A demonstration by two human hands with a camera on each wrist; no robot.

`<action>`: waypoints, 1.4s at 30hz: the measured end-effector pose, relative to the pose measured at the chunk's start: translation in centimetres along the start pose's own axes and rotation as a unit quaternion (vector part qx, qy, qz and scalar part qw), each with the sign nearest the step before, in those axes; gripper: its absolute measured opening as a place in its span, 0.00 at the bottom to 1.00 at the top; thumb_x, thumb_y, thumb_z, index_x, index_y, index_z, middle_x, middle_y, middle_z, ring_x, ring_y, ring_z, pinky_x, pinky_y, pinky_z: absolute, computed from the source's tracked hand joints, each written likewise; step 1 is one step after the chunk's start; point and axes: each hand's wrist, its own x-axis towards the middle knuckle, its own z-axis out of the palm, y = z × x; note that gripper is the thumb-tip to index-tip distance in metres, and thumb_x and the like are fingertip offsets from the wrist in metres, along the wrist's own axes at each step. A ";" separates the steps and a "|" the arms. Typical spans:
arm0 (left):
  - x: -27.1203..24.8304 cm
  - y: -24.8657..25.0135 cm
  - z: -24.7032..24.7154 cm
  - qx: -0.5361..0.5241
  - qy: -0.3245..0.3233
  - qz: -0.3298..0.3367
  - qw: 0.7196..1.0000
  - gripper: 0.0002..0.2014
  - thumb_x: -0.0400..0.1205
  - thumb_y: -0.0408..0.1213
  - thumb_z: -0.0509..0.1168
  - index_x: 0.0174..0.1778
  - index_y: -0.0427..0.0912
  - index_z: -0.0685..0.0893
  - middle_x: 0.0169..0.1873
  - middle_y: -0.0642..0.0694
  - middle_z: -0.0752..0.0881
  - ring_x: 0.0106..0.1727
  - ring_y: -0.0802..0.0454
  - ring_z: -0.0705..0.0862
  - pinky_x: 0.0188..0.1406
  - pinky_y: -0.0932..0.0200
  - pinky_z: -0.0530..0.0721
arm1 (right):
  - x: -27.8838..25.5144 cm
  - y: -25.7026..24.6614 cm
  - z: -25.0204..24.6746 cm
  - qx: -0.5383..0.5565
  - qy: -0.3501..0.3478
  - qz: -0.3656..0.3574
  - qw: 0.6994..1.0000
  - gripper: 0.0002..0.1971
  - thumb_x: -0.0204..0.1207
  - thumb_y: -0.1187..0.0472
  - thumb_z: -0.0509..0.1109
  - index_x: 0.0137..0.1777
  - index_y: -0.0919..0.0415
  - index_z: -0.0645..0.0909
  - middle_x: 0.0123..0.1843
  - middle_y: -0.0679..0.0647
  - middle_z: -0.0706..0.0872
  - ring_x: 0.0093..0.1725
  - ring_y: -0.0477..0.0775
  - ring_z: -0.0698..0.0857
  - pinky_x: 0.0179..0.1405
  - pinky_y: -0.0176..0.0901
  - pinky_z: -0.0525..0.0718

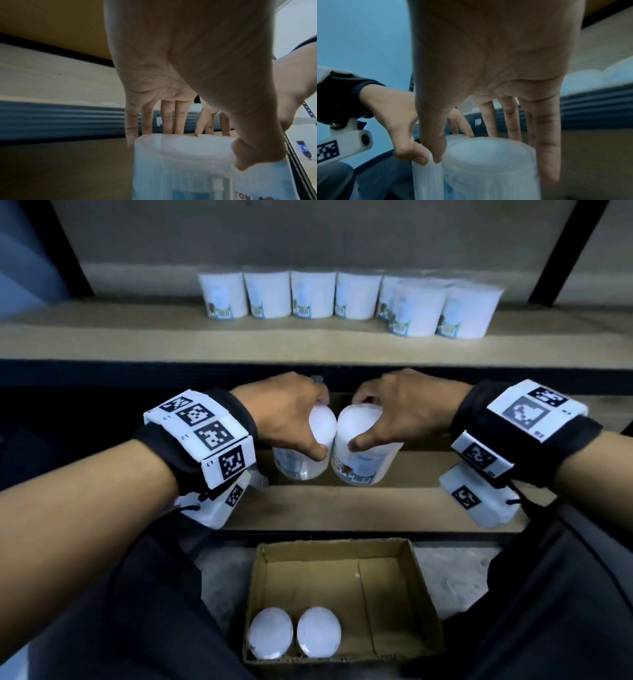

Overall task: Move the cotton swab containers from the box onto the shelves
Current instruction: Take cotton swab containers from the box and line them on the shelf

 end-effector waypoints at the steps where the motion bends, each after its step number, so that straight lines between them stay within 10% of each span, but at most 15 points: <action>1: 0.0 0.1 -0.9 0.003 0.009 0.003 1.000 0.37 0.58 0.63 0.73 0.62 0.50 0.81 0.54 0.50 0.85 0.53 0.48 0.83 0.53 0.50 0.85 | -0.3 0.0 -0.9 -0.003 0.006 0.000 1.000 0.35 0.60 0.29 0.74 0.65 0.45 0.79 0.57 0.47 0.86 0.51 0.53 0.82 0.51 0.47 0.85; 7: 0.0 1.2 -6.6 0.031 0.046 -0.011 0.998 0.37 0.61 0.65 0.72 0.66 0.54 0.81 0.60 0.51 0.84 0.58 0.48 0.82 0.58 0.49 0.84 | -1.7 0.2 -6.2 -0.015 0.048 0.027 0.998 0.39 0.59 0.27 0.72 0.70 0.43 0.78 0.61 0.48 0.85 0.52 0.54 0.84 0.55 0.49 0.86; 14: 0.9 1.9 -10.9 0.043 0.073 -0.029 0.996 0.35 0.67 0.64 0.72 0.69 0.52 0.81 0.62 0.50 0.84 0.61 0.46 0.81 0.60 0.49 0.83 | -1.8 0.0 -11.2 -0.021 0.036 0.047 0.998 0.28 0.64 0.30 0.71 0.56 0.48 0.87 0.50 0.48 0.89 0.29 0.52 0.91 0.45 0.44 0.89; 42: 8.6 -2.7 -13.4 -0.009 0.032 -0.086 0.996 0.30 0.63 0.67 0.68 0.54 0.50 0.90 0.50 0.53 0.90 0.52 0.48 0.86 0.58 0.48 0.86 | 7.0 1.5 -13.0 -0.014 0.114 0.105 0.988 0.37 0.64 0.28 0.71 0.63 0.56 0.84 0.58 0.53 0.88 0.33 0.49 0.84 0.55 0.46 0.86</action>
